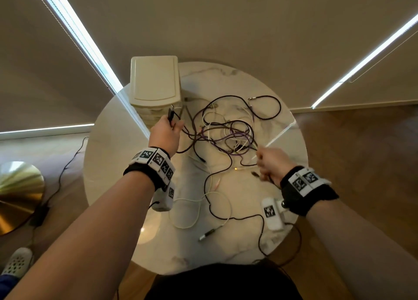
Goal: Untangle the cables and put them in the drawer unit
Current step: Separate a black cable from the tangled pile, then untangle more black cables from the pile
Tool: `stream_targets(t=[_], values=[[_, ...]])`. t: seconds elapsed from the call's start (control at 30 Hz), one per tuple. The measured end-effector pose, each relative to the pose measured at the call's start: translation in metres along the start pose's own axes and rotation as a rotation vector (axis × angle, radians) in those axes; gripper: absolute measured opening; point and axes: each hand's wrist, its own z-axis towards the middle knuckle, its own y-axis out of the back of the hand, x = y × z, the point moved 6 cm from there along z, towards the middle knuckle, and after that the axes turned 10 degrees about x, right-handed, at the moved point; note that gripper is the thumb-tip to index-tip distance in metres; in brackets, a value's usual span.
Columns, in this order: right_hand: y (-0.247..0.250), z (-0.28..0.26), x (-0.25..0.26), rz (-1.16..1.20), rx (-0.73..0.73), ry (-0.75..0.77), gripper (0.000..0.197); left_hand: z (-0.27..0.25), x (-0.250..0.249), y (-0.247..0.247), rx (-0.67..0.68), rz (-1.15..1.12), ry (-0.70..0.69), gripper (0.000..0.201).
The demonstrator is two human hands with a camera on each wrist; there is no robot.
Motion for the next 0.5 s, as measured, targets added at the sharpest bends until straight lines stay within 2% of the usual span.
stream_targets(t=[0.07, 0.13, 0.2, 0.27, 0.33, 0.4, 0.43, 0.5], values=[[0.002, 0.006, -0.045, -0.151, 0.008, -0.174, 0.028, 0.001, -0.002, 0.004, -0.011, -0.034, -0.014, 0.032], [-0.008, 0.007, -0.082, -0.35, 0.13, -0.309, 0.025, 0.0, -0.007, 0.004, -0.008, -0.1, -0.032, 0.024], [-0.024, 0.004, -0.107, -0.458, 0.269, -0.394, 0.027, -0.002, -0.016, -0.001, 0.018, -0.165, -0.057, 0.029], [-0.035, 0.01, -0.119, -0.6, 0.336, -0.411, 0.031, -0.005, -0.025, -0.005, 0.03, -0.196, -0.08, 0.038], [-0.034, 0.02, -0.11, -0.89, 0.317, -0.34, 0.034, -0.008, -0.033, -0.009, 0.057, -0.211, -0.106, 0.043], [-0.027, 0.027, -0.085, -1.206, 0.176, -0.211, 0.045, -0.009, -0.035, -0.011, 0.101, -0.192, -0.102, 0.046], [-0.025, 0.026, -0.067, -1.26, 0.089, -0.135, 0.048, -0.01, -0.036, -0.01, 0.119, -0.153, -0.095, 0.048], [-0.026, 0.017, -0.025, -1.137, -0.037, 0.068, 0.047, -0.012, -0.038, -0.006, 0.149, -0.012, -0.113, 0.052]])
